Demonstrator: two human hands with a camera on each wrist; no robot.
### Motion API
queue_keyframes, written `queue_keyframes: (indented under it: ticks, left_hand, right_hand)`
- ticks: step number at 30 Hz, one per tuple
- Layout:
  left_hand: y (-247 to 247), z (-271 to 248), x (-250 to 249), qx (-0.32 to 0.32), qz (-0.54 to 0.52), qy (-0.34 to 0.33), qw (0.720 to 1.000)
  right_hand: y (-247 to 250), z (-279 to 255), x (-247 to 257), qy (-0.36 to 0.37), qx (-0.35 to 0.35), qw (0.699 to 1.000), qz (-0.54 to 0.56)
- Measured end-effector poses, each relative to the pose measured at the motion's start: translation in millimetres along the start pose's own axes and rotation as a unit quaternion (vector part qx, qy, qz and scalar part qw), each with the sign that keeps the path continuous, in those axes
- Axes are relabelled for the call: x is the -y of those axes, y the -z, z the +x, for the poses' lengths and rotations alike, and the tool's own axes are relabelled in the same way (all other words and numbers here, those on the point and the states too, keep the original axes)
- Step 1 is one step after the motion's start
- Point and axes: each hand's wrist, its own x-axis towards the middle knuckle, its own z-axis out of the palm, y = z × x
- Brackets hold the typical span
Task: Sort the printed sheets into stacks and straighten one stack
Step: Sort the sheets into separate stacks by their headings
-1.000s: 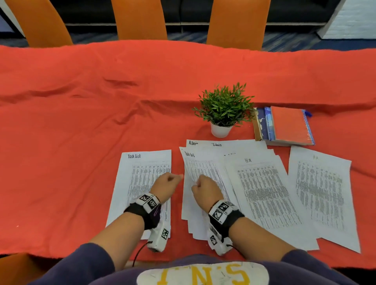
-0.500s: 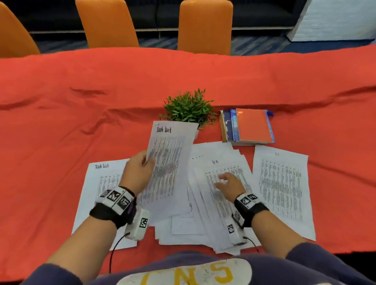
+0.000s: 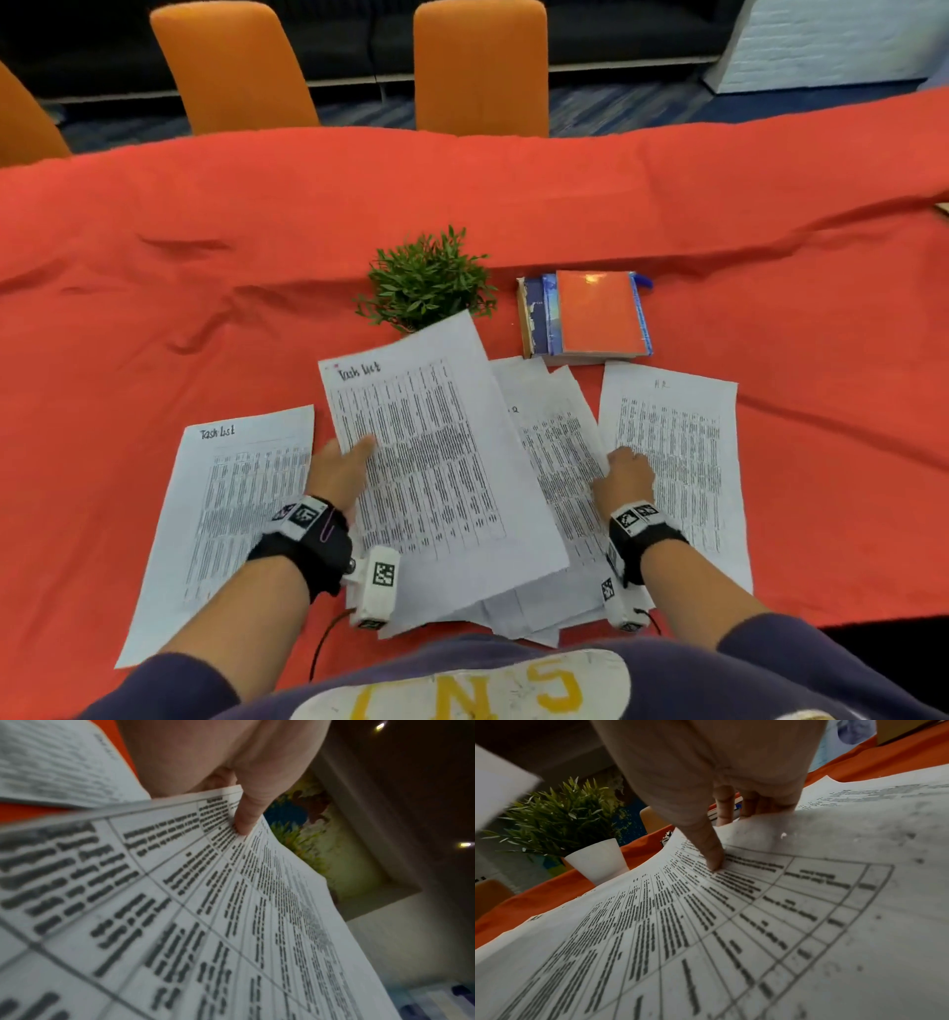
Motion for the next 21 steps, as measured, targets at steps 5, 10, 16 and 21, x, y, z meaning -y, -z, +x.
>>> queue_keyframes:
  ticks: [5, 10, 16, 21]
  left_hand:
    - [-29, -5, 25, 0.083, 0.092, 0.008, 0.992]
    - [-40, -12, 25, 0.096, 0.153, -0.056, 0.982]
    - [-51, -15, 13, 0.096, 0.021, -0.047, 0.994]
    - [-70, -17, 7, 0.125, -0.067, 0.009, 0.990]
  right_hand:
    - [25, 3, -10, 0.025, 0.006, 0.999, 0.030]
    - [48, 8, -16, 0.030, -0.015, 0.993, 0.112]
    - [82, 5, -14, 0.060, 0.064, 0.950, 0.299]
    - [88, -3, -5, 0.010, 0.120, 0.864, 0.490]
